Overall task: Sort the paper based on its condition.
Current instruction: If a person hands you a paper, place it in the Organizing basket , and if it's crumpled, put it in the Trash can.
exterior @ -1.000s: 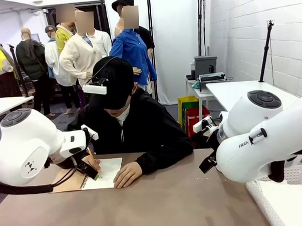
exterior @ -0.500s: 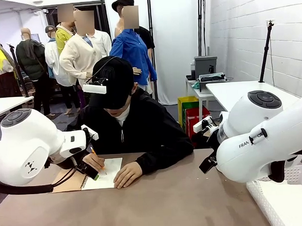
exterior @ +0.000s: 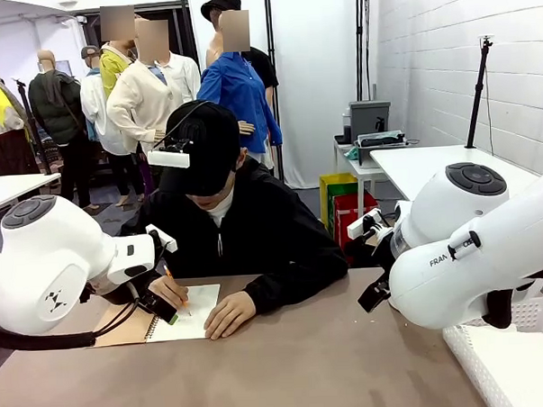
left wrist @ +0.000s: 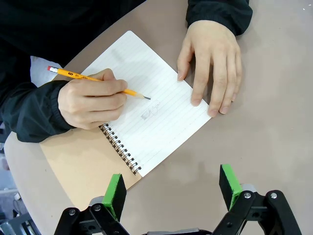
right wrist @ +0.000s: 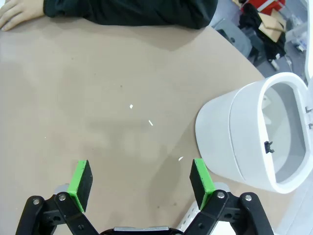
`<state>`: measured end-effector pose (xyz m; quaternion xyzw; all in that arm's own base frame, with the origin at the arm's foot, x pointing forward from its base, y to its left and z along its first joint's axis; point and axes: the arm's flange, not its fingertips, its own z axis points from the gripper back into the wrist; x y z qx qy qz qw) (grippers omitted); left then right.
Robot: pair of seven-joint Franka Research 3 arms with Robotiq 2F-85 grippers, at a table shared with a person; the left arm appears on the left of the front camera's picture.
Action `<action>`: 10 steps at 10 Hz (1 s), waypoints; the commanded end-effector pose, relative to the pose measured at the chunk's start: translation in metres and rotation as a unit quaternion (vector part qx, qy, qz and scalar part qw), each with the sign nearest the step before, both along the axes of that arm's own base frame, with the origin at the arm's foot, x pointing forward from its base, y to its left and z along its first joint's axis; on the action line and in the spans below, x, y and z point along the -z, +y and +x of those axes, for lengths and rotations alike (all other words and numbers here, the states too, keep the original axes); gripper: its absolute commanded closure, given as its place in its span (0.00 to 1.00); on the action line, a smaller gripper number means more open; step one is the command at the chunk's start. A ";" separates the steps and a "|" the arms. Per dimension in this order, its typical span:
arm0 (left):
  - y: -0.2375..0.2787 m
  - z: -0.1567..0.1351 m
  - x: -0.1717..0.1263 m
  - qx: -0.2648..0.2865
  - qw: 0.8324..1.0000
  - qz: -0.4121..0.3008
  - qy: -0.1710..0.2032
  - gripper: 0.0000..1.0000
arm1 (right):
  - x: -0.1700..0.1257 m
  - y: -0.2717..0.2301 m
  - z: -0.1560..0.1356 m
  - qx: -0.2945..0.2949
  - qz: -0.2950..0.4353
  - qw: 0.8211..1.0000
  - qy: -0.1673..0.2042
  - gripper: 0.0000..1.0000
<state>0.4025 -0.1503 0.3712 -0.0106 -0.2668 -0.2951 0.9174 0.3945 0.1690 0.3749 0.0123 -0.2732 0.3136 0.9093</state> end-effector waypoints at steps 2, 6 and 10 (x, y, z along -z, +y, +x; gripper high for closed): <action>0.000 0.000 0.000 0.000 1.000 0.000 0.000 0.00 | 0.000 0.000 0.000 0.000 0.000 1.000 0.000 0.00; 0.008 -0.001 -0.008 0.017 0.999 -0.022 0.023 0.00 | -0.007 -0.009 0.000 -0.018 -0.029 0.999 -0.023 0.00; 0.023 -0.013 -0.017 0.039 0.994 -0.075 0.075 0.00 | -0.015 -0.021 -0.009 -0.044 -0.065 0.995 -0.063 0.00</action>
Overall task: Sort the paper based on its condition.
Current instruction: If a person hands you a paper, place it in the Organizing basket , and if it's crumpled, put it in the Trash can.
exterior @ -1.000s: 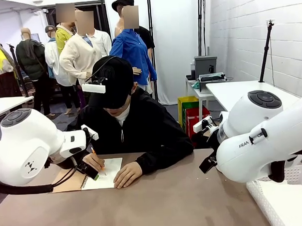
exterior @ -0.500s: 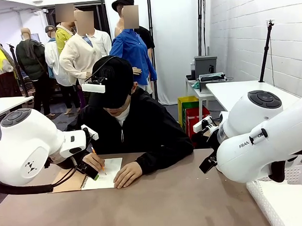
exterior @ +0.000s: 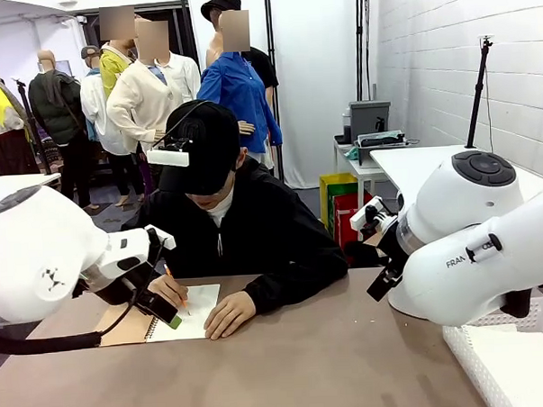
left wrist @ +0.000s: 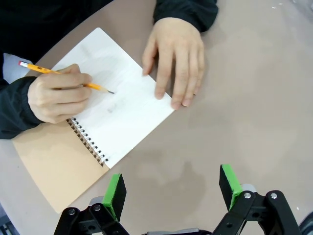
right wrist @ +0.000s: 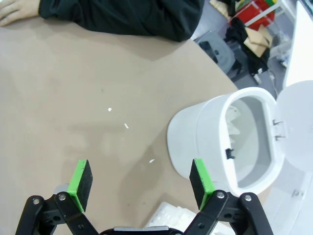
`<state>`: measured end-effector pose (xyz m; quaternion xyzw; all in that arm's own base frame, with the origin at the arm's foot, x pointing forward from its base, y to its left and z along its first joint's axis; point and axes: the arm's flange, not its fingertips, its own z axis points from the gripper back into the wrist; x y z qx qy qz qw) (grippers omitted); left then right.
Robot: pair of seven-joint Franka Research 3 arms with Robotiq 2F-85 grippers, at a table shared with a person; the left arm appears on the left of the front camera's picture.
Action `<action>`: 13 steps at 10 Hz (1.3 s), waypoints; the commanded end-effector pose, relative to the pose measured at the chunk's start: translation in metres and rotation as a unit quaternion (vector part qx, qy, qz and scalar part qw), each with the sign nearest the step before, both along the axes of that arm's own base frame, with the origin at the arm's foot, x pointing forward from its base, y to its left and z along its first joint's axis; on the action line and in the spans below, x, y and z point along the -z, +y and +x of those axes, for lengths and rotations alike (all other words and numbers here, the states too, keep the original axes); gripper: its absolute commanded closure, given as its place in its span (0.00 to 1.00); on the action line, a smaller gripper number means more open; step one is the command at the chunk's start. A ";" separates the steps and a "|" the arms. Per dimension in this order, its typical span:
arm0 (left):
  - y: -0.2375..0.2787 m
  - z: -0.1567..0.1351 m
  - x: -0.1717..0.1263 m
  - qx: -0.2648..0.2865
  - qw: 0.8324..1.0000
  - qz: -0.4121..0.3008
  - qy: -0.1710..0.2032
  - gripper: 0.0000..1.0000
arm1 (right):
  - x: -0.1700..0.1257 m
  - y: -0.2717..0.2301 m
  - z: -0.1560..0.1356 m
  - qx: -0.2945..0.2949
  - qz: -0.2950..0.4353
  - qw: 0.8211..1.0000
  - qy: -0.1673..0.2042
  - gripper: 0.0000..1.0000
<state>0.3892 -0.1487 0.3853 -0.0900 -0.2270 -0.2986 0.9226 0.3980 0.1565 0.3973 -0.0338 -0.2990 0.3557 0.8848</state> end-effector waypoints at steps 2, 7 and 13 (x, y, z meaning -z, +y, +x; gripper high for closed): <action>0.000 0.000 0.000 0.000 1.000 0.000 0.000 0.00 | 0.000 0.000 0.000 0.000 0.000 1.000 0.000 0.00; 0.000 0.000 0.000 0.000 1.000 0.000 0.000 0.00 | 0.000 0.000 0.000 0.000 0.000 1.000 0.000 0.00; 0.017 -0.010 -0.022 0.085 0.995 0.001 0.060 0.00 | -0.015 0.038 -0.010 -0.101 0.021 0.992 0.074 0.00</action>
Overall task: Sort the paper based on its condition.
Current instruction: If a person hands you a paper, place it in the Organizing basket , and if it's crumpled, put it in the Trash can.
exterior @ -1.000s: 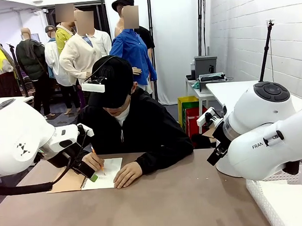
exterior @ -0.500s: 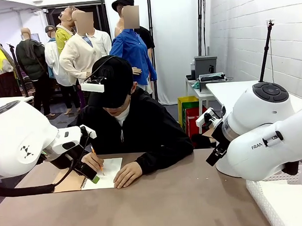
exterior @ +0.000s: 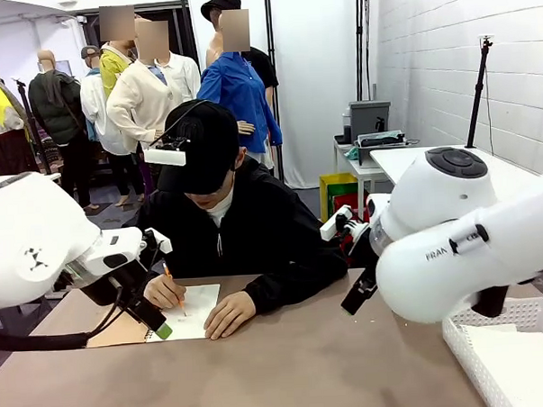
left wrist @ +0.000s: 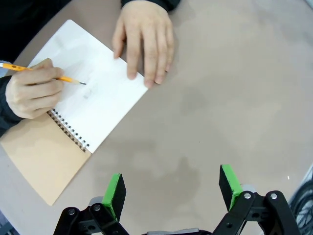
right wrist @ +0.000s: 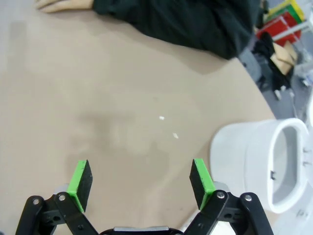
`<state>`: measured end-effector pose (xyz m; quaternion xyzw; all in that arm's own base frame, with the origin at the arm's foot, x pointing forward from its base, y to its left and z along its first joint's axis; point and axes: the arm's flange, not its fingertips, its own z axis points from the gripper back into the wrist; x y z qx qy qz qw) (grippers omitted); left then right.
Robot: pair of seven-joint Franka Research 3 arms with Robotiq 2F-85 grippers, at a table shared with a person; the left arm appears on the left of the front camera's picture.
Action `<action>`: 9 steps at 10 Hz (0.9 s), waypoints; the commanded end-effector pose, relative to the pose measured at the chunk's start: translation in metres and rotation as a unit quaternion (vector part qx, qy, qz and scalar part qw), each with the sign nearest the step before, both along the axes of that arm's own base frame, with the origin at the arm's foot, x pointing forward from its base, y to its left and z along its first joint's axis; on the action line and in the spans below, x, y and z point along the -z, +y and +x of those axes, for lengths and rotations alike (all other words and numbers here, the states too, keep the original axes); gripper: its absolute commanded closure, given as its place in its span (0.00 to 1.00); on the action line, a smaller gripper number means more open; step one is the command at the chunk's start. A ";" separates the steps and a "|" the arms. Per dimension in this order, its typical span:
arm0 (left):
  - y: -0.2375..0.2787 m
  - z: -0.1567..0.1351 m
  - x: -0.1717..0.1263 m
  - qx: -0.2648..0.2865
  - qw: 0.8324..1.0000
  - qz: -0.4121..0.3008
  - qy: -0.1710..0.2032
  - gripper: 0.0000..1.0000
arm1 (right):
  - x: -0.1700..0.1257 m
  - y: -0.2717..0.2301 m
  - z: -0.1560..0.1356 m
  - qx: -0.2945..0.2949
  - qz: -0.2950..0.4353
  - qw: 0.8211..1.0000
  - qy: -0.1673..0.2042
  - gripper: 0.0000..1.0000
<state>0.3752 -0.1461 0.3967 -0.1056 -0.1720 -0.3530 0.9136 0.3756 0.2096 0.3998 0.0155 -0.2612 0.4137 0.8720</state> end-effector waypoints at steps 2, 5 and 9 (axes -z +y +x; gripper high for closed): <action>0.031 -0.003 -0.033 0.054 0.998 -0.031 0.027 0.00 | -0.026 0.005 0.006 -0.069 0.018 0.996 0.052 0.00; 0.057 -0.024 -0.081 0.062 0.996 -0.066 -0.016 0.00 | -0.056 0.026 -0.007 -0.102 0.032 0.993 0.049 0.00; 0.082 -0.037 -0.144 0.074 0.992 -0.077 -0.071 0.00 | -0.112 0.036 -0.030 -0.132 0.053 0.989 0.028 0.00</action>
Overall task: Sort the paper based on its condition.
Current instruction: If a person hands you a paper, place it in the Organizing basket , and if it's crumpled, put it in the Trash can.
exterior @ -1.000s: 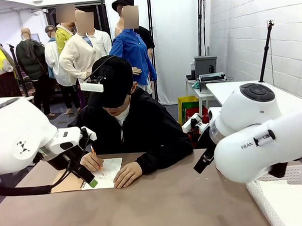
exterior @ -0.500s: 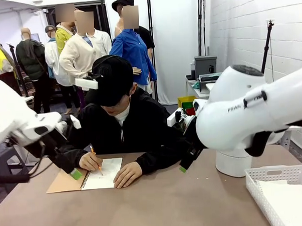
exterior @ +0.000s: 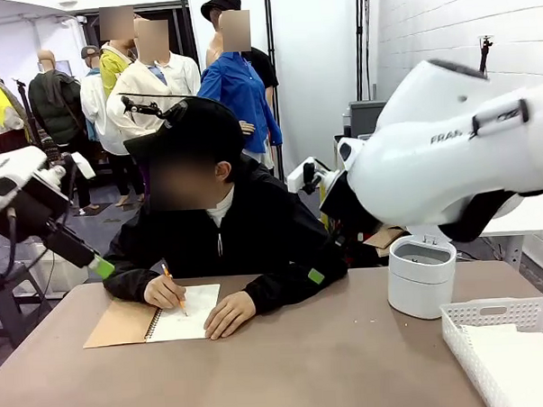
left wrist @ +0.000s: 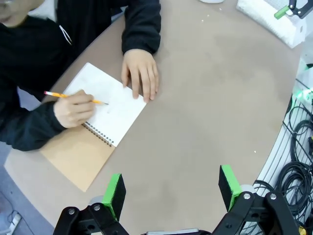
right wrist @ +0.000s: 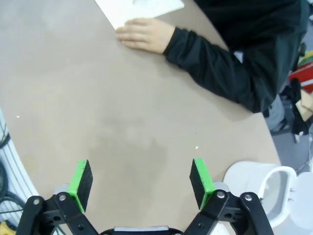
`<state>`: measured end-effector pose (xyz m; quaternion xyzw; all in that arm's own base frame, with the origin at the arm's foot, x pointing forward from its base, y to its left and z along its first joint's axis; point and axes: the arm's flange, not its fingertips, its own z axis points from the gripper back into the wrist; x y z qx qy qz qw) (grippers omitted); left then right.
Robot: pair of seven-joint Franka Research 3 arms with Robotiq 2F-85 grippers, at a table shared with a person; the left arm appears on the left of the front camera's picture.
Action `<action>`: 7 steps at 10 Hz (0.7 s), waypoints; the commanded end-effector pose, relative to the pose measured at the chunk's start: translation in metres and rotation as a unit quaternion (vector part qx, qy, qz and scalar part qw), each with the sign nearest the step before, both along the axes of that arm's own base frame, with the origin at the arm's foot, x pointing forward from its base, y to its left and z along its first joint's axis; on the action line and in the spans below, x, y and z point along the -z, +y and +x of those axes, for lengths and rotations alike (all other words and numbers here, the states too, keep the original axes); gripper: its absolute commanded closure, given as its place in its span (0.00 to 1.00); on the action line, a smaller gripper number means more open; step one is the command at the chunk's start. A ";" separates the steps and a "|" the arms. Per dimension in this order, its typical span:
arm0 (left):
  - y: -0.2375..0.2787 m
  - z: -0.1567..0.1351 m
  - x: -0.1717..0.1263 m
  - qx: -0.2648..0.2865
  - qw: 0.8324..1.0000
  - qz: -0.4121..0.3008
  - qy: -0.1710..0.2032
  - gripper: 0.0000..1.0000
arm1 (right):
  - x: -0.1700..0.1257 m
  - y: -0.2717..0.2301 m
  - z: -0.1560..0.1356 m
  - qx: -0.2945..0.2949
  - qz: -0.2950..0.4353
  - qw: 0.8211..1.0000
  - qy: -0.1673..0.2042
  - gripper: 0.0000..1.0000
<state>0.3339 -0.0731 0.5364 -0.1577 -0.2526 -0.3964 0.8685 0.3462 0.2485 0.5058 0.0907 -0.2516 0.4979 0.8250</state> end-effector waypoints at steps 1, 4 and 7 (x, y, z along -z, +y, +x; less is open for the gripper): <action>0.010 0.003 -0.016 0.023 1.000 -0.004 -0.019 0.00 | -0.019 -0.002 -0.004 -0.023 0.014 1.000 -0.008 0.00; 0.007 0.005 -0.033 -0.038 0.998 -0.012 -0.045 0.00 | -0.035 -0.007 0.004 0.004 0.043 0.997 -0.060 0.00; 0.006 -0.001 -0.032 0.008 0.999 -0.007 -0.035 0.00 | -0.039 0.001 -0.009 -0.008 0.019 1.000 -0.024 0.00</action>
